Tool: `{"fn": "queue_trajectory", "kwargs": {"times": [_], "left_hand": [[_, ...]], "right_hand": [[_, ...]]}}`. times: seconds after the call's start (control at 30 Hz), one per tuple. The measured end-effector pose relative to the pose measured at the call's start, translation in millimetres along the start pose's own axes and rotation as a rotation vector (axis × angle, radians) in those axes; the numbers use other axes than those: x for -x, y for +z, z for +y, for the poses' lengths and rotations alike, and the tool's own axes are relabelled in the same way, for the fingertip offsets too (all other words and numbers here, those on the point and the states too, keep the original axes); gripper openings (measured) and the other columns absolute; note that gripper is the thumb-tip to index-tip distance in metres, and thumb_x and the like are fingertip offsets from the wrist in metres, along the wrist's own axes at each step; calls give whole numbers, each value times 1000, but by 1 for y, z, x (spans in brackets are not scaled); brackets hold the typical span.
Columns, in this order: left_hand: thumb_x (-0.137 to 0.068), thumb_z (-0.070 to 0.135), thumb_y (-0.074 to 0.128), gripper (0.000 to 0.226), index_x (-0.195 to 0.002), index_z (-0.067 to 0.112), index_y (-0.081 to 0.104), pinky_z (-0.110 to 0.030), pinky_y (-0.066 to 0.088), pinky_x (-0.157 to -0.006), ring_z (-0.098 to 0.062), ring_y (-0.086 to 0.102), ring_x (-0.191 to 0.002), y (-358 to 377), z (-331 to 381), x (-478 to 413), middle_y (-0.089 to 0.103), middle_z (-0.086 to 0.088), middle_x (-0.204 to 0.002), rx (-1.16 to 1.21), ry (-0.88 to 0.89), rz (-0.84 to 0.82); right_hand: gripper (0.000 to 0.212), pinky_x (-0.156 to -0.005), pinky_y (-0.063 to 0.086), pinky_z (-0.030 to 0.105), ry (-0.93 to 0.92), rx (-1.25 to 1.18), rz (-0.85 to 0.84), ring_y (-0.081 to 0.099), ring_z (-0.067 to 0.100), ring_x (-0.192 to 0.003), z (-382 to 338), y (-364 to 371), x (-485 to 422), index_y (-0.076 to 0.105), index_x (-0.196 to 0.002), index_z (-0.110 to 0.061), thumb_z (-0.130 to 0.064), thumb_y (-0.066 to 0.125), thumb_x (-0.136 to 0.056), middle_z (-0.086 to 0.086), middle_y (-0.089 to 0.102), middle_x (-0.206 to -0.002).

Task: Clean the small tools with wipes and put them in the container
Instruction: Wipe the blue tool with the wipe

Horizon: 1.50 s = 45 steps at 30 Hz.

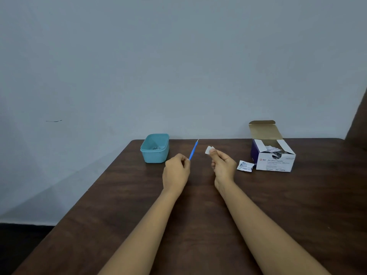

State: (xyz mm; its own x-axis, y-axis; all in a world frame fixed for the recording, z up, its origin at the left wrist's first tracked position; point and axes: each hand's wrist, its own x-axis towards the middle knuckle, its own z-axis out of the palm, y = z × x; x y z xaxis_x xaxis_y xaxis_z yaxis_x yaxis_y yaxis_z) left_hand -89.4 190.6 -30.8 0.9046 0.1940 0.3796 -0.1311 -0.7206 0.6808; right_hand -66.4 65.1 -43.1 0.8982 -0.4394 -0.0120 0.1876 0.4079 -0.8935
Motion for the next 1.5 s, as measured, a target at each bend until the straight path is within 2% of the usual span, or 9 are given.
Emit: {"fn": "queue_trajectory", "kwargs": {"times": [0.27, 0.47, 0.57, 0.7, 0.8, 1.0, 1.17, 1.3, 1.5], "left_hand": [[-95, 26, 56, 9, -91, 21, 63, -24, 50, -60, -6, 61, -69, -11, 8, 52, 66, 8, -80, 35, -16, -39], [-94, 24, 57, 9, -90, 22, 65, -16, 41, -55, -5, 61, -70, -13, 15, 76, 68, 9, -82, 67, 5, -60], [-94, 24, 58, 8, -91, 22, 65, -17, 41, -55, -6, 62, -70, -12, 17, 84, 68, 8, -82, 71, -5, -60], [-93, 24, 60, 7, -90, 24, 66, -19, 47, -60, -5, 61, -73, -12, 16, 91, 67, 11, -80, 97, 23, -58], [-92, 23, 62, 6, -90, 24, 67, -20, 49, -63, -5, 61, -74, -14, 16, 92, 66, 13, -81, 109, 50, -64], [-91, 23, 63, 6, -92, 23, 69, -15, 44, -63, -5, 61, -75, -17, 12, 87, 69, 9, -83, 83, 104, -76], [-92, 22, 62, 6, -92, 22, 68, -20, 49, -64, -3, 61, -72, -13, 14, 87, 67, 12, -79, 73, 149, -73], [-92, 20, 62, 5, -95, 22, 66, -11, 45, -63, -1, 60, -73, -14, 17, 87, 64, 12, -83, 66, 139, -71], [-92, 21, 61, 5, -96, 22, 65, -10, 44, -62, -2, 59, -75, -13, 18, 87, 63, 11, -85, 54, 112, -87]], "right_hand": [[21, -54, 40, 17, 148, -155, -113, 40, 6, -56, -16, -19, 20, 68, -105, -3, -9, 70, -85, 0, 56, -70], [20, -52, 39, 17, 221, -102, -195, 41, 5, -57, -31, -43, 38, 67, -104, -5, -12, 70, -85, -1, 64, -71], [13, -55, 39, 17, 229, -49, -245, 42, 4, -58, -36, -53, 44, 70, -97, -9, -14, 70, -85, -6, 69, -68], [18, -56, 40, 17, 189, -41, -260, 40, 5, -58, -32, -61, 49, 70, -100, -4, -13, 69, -85, 2, 65, -80], [8, -56, 39, 18, 156, -29, -266, 39, 6, -58, -29, -63, 49, 72, -91, -9, -13, 70, -85, 3, 58, -79], [3, -57, 36, 18, 147, -54, -276, 40, 3, -53, -32, -61, 50, 71, -85, -9, -8, 71, -82, -8, 72, -77], [4, -56, 34, 19, 146, -58, -260, 39, 4, -53, -33, -61, 48, 68, -83, -9, -8, 72, -82, -9, 70, -72], [6, -55, 33, 18, 94, -34, -227, 39, 3, -54, -34, -61, 48, 69, -80, -10, -6, 69, -84, -10, 71, -73], [10, -51, 33, 15, 47, 69, -227, 36, 4, -56, -34, -62, 47, 71, -85, -10, -9, 62, -90, -12, 67, -67]]}}
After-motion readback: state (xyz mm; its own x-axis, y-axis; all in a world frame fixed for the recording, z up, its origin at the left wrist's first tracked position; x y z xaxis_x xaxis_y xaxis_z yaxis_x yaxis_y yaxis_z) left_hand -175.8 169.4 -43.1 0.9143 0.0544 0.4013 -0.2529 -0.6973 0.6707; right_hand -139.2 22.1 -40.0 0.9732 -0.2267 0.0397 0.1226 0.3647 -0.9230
